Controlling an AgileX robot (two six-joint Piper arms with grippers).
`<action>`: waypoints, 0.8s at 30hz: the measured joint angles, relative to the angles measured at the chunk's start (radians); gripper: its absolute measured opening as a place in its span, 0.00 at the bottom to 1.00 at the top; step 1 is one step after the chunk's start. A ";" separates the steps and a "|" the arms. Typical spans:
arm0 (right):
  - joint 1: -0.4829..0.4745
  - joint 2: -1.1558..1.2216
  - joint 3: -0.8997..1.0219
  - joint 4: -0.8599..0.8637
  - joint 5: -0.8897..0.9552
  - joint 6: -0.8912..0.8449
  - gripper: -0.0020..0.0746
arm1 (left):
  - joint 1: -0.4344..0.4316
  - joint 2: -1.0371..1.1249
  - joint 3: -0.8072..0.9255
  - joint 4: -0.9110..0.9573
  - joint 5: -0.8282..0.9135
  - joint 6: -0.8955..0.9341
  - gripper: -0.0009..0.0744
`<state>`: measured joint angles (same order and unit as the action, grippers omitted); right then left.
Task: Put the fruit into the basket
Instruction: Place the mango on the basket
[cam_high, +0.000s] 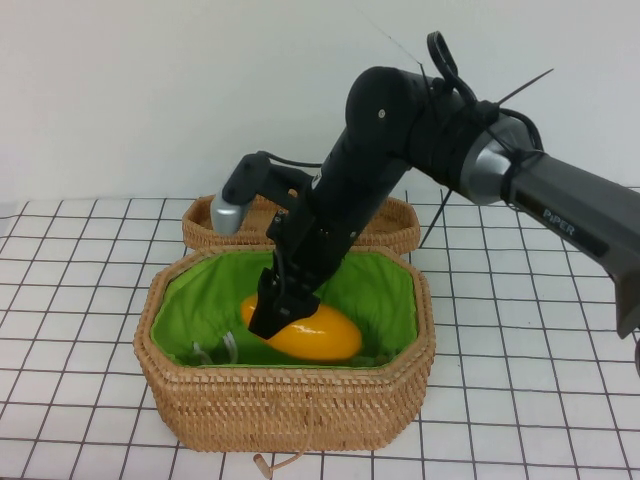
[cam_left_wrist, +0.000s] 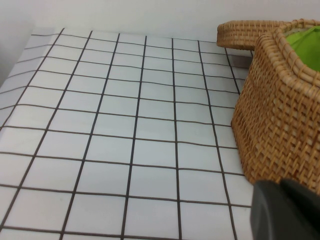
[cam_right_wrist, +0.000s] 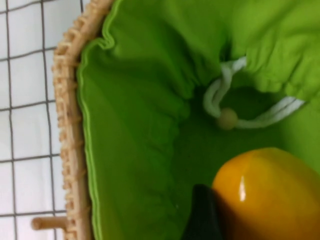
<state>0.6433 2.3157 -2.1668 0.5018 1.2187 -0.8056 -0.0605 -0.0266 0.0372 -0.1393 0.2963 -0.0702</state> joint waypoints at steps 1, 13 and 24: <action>0.000 0.000 0.000 0.004 0.000 0.008 0.67 | 0.000 0.000 0.000 0.000 0.000 0.000 0.01; 0.000 0.000 0.000 0.031 0.000 0.105 0.77 | 0.000 0.000 0.000 0.000 0.000 0.000 0.01; 0.000 -0.096 0.000 0.053 0.000 0.345 0.59 | 0.000 0.000 0.000 0.000 0.000 0.000 0.01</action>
<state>0.6433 2.2199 -2.1668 0.5550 1.2187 -0.4607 -0.0605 -0.0266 0.0372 -0.1393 0.2963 -0.0702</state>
